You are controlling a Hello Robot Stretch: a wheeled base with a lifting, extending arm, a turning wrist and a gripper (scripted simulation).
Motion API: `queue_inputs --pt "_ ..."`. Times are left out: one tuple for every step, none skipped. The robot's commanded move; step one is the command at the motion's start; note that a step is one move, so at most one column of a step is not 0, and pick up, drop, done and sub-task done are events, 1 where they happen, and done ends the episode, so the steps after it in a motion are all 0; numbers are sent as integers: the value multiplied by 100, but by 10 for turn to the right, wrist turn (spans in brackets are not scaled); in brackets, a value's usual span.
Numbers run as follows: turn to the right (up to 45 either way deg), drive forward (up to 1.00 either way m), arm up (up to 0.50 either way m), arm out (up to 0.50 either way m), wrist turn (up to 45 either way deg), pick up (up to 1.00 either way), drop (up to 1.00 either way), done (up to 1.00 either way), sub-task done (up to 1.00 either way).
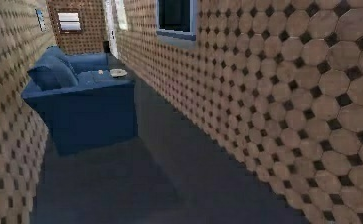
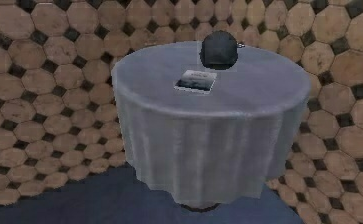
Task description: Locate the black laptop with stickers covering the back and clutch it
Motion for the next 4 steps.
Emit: queue_inputs --pt "0 100 0 0 0 0 0 0 0" --pt "0 100 0 0 0 0 0 0 0" --pt "150 0 0 0 0 0 0 0 0" --pt "0 20 0 0 0 0 0 0 0"
